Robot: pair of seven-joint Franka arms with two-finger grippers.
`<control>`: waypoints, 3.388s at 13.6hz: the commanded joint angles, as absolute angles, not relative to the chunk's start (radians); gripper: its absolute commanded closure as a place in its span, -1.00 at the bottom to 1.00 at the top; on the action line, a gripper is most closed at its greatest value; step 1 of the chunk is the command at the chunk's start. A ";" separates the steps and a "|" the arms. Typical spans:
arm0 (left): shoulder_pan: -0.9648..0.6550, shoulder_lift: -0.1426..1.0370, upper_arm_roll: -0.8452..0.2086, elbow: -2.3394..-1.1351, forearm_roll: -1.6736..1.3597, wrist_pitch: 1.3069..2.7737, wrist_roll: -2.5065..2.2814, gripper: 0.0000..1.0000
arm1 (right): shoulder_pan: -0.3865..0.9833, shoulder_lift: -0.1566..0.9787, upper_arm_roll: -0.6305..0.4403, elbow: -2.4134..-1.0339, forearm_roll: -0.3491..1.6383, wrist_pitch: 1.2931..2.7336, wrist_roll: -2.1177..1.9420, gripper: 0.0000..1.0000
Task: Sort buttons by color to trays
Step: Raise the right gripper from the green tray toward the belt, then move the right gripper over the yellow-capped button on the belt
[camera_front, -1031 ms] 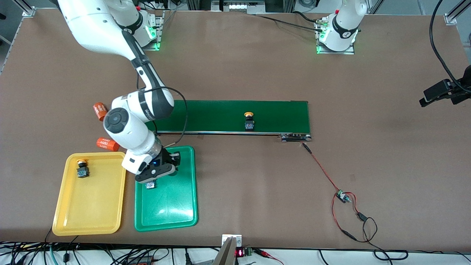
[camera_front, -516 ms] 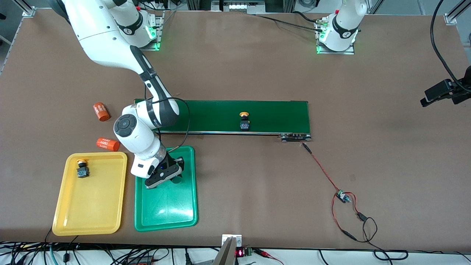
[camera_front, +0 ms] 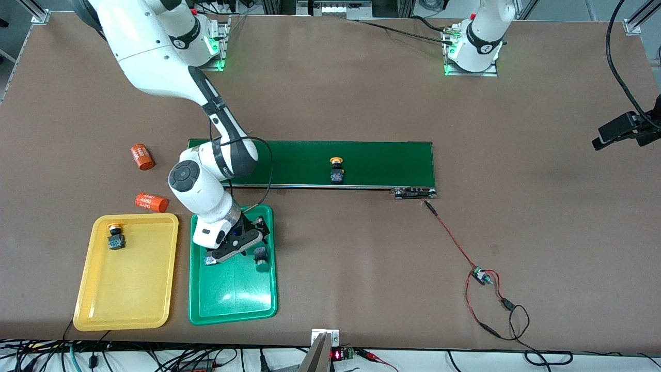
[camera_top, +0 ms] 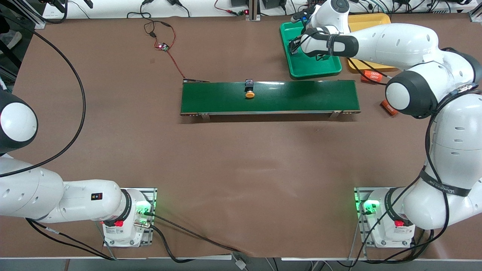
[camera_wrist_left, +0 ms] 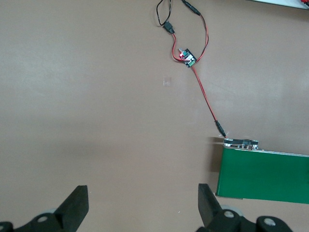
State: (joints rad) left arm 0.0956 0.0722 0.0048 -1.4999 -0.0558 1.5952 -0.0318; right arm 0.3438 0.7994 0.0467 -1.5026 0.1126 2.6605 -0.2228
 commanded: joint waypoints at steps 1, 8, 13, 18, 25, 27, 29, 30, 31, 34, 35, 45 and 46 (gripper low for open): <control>0.098 0.057 0.000 -1.520 -0.063 1.605 -0.009 -1.00 | 0.342 0.801 0.054 -1.493 0.140 2.666 -0.253 -1.00; 0.098 0.094 0.008 -1.462 -0.075 1.612 -0.017 -1.00 | 0.315 0.631 0.041 -1.508 0.152 2.228 -0.108 -1.00; 0.100 0.097 0.008 -1.462 -0.072 1.606 -0.020 -1.00 | 0.318 0.532 0.031 -1.509 0.152 2.007 -0.011 -1.00; 0.101 0.095 0.008 -1.462 -0.077 1.606 -0.020 -1.00 | 0.327 0.454 0.021 -1.514 0.152 1.792 0.124 -1.00; 0.101 0.092 0.008 -1.460 -0.077 1.606 -0.021 -1.00 | 0.325 0.391 0.021 -1.551 0.152 1.664 0.189 -1.00; 0.101 0.091 0.008 -1.459 -0.077 1.606 -0.023 -1.00 | 0.328 0.393 0.021 -1.551 0.152 1.666 0.204 -1.00; 0.100 0.092 0.008 -1.459 -0.075 1.605 -0.023 -1.00 | 0.331 0.397 0.023 -1.551 0.153 1.672 0.204 -1.00; 0.100 0.092 0.006 -1.459 -0.077 1.605 -0.023 -1.00 | 0.333 0.402 0.023 -1.551 0.156 1.680 0.206 -1.00; 0.101 0.092 0.006 -1.459 -0.075 1.605 -0.021 -1.00 | 0.339 0.403 0.023 -1.551 0.156 1.680 0.210 -1.00; 0.101 0.092 0.006 -1.460 -0.075 1.602 -0.023 -1.00 | 0.350 0.425 0.023 -1.555 0.156 1.693 0.222 -1.00; 0.101 0.092 0.006 -1.460 -0.075 1.601 -0.021 -1.00 | 0.360 0.433 0.023 -1.562 0.156 1.712 0.224 -1.00; 0.100 0.094 0.003 -1.462 -0.075 1.588 -0.023 -1.00 | 0.445 0.454 0.028 -1.684 0.156 1.937 0.373 -1.00; 0.100 0.094 0.002 -1.463 -0.075 1.588 -0.023 -1.00 | 0.446 0.460 0.028 -1.684 0.156 1.937 0.374 -1.00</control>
State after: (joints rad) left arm 0.0964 0.0820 0.0046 -1.4865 -0.0558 1.6064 -0.0315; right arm 0.4427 0.4599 0.0300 -1.6721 0.1420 1.9195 0.3557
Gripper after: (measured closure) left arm 0.000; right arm 0.000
